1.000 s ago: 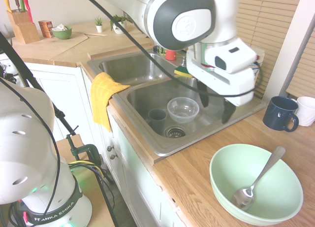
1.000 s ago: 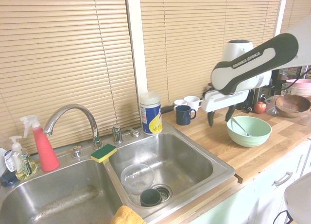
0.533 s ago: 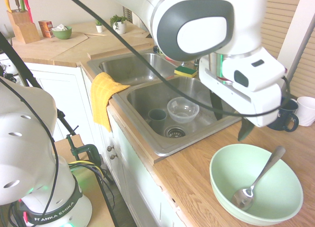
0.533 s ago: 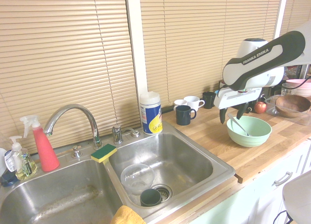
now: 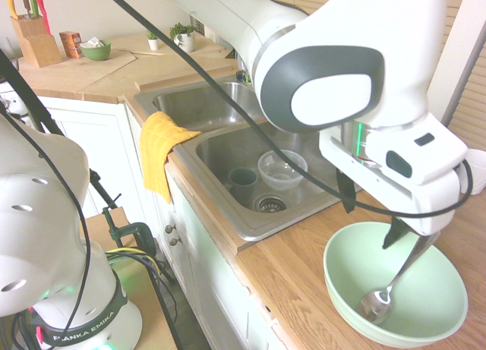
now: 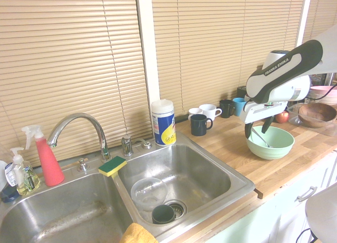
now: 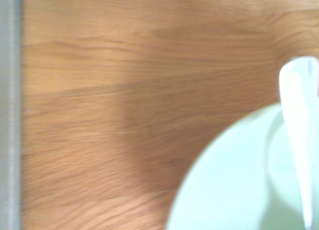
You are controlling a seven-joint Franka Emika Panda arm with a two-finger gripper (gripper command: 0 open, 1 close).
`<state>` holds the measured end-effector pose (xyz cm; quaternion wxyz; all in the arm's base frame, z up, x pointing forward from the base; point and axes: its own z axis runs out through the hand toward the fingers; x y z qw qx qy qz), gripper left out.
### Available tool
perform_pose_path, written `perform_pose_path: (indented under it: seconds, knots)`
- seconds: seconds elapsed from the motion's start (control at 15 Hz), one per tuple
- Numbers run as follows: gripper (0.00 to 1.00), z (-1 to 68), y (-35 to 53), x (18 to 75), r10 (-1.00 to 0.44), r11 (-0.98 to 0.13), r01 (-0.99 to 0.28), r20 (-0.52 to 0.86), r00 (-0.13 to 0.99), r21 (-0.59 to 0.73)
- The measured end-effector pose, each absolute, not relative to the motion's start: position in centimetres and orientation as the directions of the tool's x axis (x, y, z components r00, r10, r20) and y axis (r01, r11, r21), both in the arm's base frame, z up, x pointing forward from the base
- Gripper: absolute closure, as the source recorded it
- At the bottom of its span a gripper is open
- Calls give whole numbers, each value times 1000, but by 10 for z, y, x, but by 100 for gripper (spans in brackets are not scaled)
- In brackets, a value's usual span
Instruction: Put the spoon into the sink
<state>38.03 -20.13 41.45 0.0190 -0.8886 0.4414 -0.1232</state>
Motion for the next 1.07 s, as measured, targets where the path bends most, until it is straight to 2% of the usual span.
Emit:
perform_pose_path:
  seconds: [0.47,0.53,1.07]
  knots:
    - [0,400,-229,382,-778,-621,-771,233,584,-142]
    - [100,397,-233,384,-777,-621,-771,248,579,-145]
    - [100,370,-249,408,-775,-621,-771,259,576,-143]
